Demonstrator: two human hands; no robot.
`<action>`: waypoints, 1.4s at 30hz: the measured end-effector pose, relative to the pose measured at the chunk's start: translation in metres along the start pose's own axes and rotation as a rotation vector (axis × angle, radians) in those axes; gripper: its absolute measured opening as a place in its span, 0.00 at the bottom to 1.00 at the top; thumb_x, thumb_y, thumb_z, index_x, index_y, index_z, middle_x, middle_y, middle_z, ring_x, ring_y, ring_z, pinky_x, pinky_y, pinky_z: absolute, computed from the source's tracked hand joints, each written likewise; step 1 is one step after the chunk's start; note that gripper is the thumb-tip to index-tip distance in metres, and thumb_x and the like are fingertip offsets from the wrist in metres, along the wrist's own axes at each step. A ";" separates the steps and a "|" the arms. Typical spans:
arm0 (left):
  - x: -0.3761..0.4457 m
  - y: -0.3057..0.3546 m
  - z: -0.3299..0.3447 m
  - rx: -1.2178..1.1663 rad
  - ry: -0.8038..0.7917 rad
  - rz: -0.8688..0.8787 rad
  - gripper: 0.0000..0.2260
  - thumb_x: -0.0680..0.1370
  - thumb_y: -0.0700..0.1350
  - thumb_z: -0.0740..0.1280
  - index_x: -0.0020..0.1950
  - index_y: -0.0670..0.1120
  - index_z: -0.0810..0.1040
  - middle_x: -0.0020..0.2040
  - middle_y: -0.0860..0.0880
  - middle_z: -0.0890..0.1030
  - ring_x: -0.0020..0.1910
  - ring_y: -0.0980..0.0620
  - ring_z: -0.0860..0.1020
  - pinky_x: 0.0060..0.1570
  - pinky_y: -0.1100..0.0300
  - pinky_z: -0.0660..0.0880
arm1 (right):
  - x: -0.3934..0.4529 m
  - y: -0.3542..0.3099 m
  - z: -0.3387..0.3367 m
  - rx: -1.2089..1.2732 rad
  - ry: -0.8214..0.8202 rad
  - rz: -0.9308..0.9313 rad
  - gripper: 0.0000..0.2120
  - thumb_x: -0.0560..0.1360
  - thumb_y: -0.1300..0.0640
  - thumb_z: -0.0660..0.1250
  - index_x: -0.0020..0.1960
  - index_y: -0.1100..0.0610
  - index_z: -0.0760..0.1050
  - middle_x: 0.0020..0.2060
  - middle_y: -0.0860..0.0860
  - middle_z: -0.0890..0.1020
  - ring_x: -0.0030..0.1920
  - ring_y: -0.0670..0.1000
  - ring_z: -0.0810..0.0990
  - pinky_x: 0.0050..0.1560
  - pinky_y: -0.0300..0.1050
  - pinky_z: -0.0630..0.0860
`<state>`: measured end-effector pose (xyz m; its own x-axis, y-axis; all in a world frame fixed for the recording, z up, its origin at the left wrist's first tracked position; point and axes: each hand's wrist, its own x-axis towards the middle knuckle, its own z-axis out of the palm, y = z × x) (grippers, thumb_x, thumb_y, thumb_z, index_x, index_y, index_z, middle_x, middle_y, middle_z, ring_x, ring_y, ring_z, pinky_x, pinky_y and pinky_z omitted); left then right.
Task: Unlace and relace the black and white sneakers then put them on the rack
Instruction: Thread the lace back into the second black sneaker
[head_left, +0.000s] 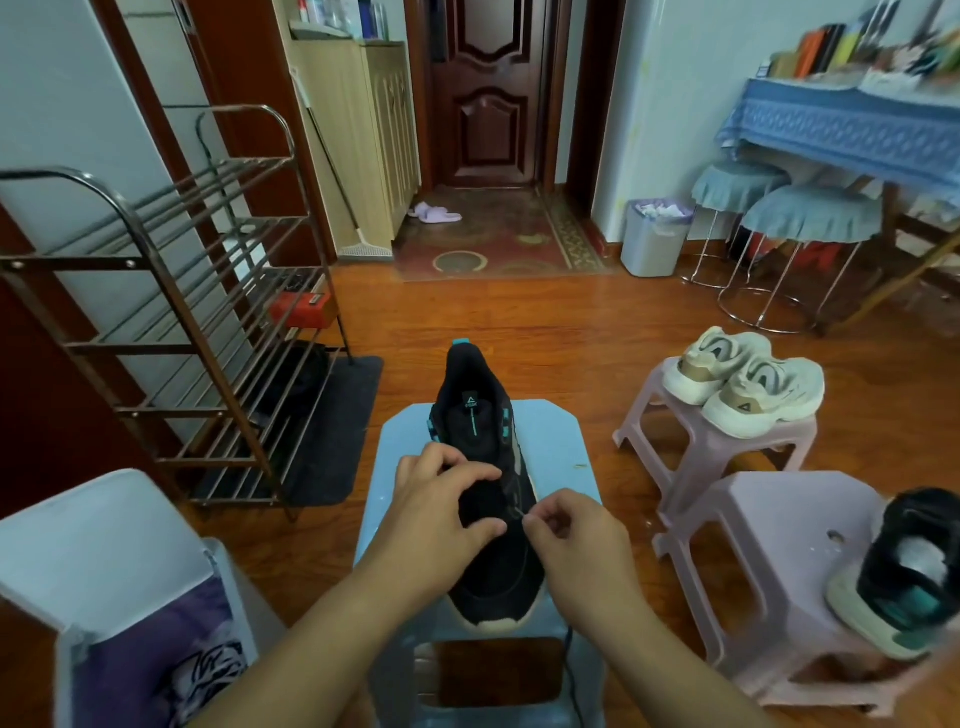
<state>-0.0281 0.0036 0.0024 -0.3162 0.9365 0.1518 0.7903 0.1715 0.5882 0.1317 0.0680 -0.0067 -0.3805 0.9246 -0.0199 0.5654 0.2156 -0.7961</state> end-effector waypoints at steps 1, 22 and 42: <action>0.000 0.000 -0.001 -0.001 -0.006 0.001 0.22 0.75 0.54 0.76 0.68 0.61 0.76 0.56 0.62 0.63 0.61 0.60 0.60 0.57 0.71 0.60 | 0.001 0.001 0.000 -0.013 0.003 -0.006 0.07 0.79 0.53 0.68 0.42 0.48 0.77 0.38 0.45 0.79 0.40 0.44 0.77 0.37 0.37 0.73; -0.004 -0.005 0.002 -0.005 0.018 0.059 0.26 0.76 0.53 0.74 0.72 0.57 0.71 0.59 0.63 0.64 0.62 0.61 0.61 0.62 0.68 0.63 | 0.004 -0.018 0.017 -0.043 0.130 -0.016 0.04 0.79 0.51 0.69 0.51 0.49 0.75 0.38 0.42 0.79 0.41 0.41 0.77 0.39 0.35 0.73; -0.034 -0.003 -0.007 -0.139 0.128 0.044 0.16 0.80 0.45 0.69 0.67 0.55 0.74 0.64 0.61 0.67 0.66 0.59 0.66 0.64 0.67 0.63 | 0.079 0.019 -0.066 0.586 0.021 0.395 0.11 0.80 0.61 0.66 0.62 0.62 0.73 0.45 0.58 0.82 0.34 0.50 0.81 0.28 0.42 0.76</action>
<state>-0.0233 -0.0306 0.0012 -0.3537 0.8941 0.2746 0.7274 0.0784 0.6817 0.1607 0.1658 0.0166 -0.2101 0.9060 -0.3675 0.1690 -0.3366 -0.9264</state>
